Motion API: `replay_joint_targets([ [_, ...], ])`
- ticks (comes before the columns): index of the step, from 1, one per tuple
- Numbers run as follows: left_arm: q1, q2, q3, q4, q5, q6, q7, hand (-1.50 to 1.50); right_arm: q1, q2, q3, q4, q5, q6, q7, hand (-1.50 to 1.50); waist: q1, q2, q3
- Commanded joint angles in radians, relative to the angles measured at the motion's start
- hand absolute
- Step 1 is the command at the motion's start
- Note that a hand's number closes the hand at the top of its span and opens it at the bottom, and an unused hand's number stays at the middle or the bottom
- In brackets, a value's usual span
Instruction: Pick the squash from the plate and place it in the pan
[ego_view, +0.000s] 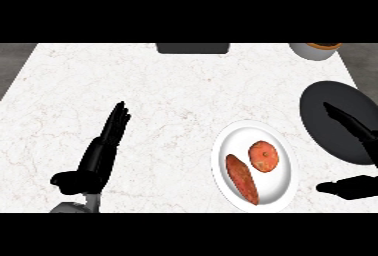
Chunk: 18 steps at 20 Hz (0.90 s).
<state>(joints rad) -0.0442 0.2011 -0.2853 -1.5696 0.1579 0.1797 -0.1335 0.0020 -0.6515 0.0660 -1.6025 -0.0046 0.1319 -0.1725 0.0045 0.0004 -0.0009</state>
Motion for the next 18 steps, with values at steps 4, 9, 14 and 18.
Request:
replay_joint_targets([
  [4,-0.015,-0.017,0.002,0.014,-0.004,-0.009,0.003,0.00,-0.148,-0.055,0.170,0.019,0.181,0.099,0.248,-1.50,0.016,0.003,0.000],
  [9,-0.021,-0.037,-0.008,0.047,-0.037,-0.002,-0.028,0.00,-0.199,0.060,0.361,0.047,0.379,0.086,0.332,-1.50,0.014,0.004,0.000],
  [14,0.015,-0.036,-0.006,-0.029,-0.056,0.002,0.030,0.00,-0.231,0.070,0.335,0.126,0.433,0.179,0.354,-1.50,0.002,-0.001,0.001],
  [18,0.033,-0.036,0.038,-0.035,-0.052,-0.038,0.006,0.00,-0.288,0.202,0.312,0.208,0.511,0.170,0.377,-1.50,0.002,0.000,0.001],
])
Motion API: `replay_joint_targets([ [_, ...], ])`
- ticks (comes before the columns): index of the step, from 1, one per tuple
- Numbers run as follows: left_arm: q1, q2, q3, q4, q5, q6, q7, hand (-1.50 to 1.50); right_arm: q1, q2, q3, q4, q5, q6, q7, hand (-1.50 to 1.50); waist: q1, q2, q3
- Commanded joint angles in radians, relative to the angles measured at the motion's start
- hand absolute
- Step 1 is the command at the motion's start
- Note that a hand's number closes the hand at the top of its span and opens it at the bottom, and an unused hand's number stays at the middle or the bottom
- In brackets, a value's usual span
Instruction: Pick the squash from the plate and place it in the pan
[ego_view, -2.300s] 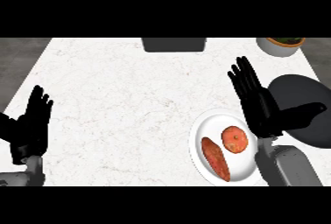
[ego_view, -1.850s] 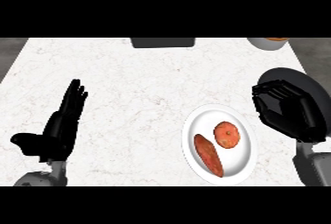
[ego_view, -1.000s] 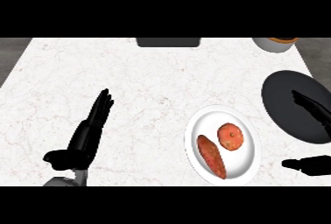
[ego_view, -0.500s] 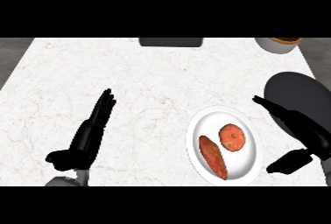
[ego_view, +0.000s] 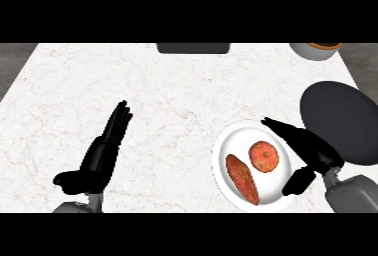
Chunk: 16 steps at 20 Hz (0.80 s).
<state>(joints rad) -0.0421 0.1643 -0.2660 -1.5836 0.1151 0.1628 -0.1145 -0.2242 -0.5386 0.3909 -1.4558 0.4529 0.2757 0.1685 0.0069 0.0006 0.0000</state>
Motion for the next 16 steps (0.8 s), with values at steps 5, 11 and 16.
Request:
replay_joint_targets([
  [5,-0.049,-0.045,0.068,0.081,-0.011,-0.048,-0.019,0.00,0.024,0.143,-0.023,0.087,0.146,-0.009,-0.014,-1.50,-0.006,0.000,0.000],
  [11,-0.029,-0.080,0.066,0.110,-0.057,-0.069,-0.051,0.00,0.050,0.212,-0.085,0.079,0.196,-0.016,-0.033,-1.50,-0.007,-0.001,0.000],
  [16,0.070,-0.048,0.082,-0.032,-0.051,-0.111,-0.011,0.00,-0.020,0.254,-0.151,0.234,0.231,-0.022,-0.112,-1.50,-0.002,-0.001,0.000],
])
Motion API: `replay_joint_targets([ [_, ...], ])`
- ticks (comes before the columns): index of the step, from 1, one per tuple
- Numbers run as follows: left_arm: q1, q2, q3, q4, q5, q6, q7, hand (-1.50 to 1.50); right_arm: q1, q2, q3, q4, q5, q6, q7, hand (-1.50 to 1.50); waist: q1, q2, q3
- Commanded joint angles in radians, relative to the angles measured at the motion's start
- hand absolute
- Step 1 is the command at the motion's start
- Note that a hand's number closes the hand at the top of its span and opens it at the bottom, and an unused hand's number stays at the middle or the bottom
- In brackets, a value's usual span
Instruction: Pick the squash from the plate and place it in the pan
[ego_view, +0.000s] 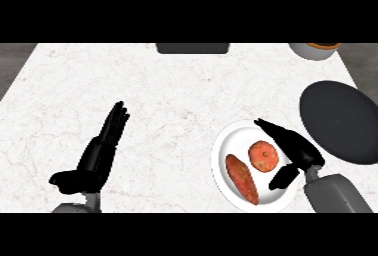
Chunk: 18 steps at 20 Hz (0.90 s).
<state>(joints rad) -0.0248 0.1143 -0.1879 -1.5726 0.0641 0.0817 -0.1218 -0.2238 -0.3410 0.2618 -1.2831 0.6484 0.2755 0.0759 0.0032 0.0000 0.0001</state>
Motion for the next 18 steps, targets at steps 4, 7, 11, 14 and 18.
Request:
replay_joint_targets([
  [4,0.011,-0.036,0.008,0.015,-0.037,-0.018,-0.008,0.00,-0.043,0.085,-0.025,0.115,0.093,0.003,-0.008,-1.50,-0.001,0.000,0.000],
  [7,0.038,-0.026,0.016,0.007,-0.017,-0.046,-0.037,0.00,-0.137,0.113,-0.051,0.279,0.114,-0.028,-0.032,-1.50,0.005,0.001,0.000],
  [11,0.036,-0.052,-0.008,-0.043,-0.035,-0.015,0.021,0.00,-0.091,0.069,0.050,0.247,0.181,0.015,-0.115,1.50,0.009,0.001,0.000],
  [14,-0.016,-0.051,0.010,-0.036,-0.046,-0.004,0.053,0.00,-0.071,0.080,0.052,0.337,0.237,-0.094,-0.184,1.50,0.006,0.002,0.001],
  [18,-0.036,-0.044,0.051,0.061,-0.036,-0.039,-0.013,0.00,-0.111,0.086,0.024,0.295,0.259,-0.063,-0.149,1.50,0.000,0.001,0.000],
])
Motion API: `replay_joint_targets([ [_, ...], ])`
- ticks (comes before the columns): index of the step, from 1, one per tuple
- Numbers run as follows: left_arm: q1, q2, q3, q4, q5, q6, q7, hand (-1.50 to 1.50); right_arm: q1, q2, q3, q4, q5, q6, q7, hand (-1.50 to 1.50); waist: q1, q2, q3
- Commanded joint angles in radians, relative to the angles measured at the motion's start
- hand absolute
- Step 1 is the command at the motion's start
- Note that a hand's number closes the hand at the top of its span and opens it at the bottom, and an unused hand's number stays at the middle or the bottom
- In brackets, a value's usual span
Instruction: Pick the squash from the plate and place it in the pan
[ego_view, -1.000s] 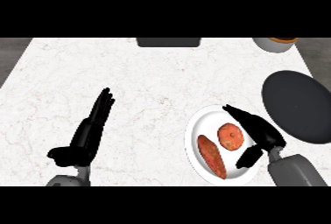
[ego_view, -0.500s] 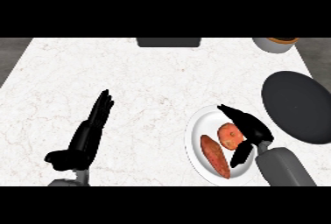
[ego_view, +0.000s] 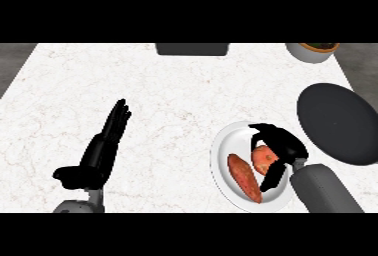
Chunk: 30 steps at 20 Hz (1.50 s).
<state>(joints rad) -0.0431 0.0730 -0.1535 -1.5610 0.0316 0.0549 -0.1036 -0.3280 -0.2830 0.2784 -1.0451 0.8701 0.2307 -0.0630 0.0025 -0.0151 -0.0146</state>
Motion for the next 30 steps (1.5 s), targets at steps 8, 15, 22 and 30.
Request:
replay_joint_targets([
  [8,-0.002,-0.023,0.005,-0.014,-0.018,0.005,0.021,0.00,0.046,0.031,-0.064,-0.012,0.062,-0.198,-0.052,1.50,-0.003,0.014,0.015],
  [15,0.005,-0.027,0.012,-0.001,-0.036,0.025,0.028,0.00,0.399,-0.085,0.001,-0.532,0.038,-0.202,-0.125,1.50,-0.041,0.006,0.013],
  [22,0.079,0.001,0.015,-0.089,-0.022,0.005,0.034,0.00,0.636,-0.124,-0.090,-0.953,-0.030,-0.314,-0.127,1.50,-0.041,0.003,0.014],
  [30,0.046,-0.022,-0.001,-0.057,-0.031,-0.003,0.026,0.00,0.734,-0.102,-0.332,-1.108,-0.342,-0.228,-0.075,1.50,-0.017,0.013,0.015],
])
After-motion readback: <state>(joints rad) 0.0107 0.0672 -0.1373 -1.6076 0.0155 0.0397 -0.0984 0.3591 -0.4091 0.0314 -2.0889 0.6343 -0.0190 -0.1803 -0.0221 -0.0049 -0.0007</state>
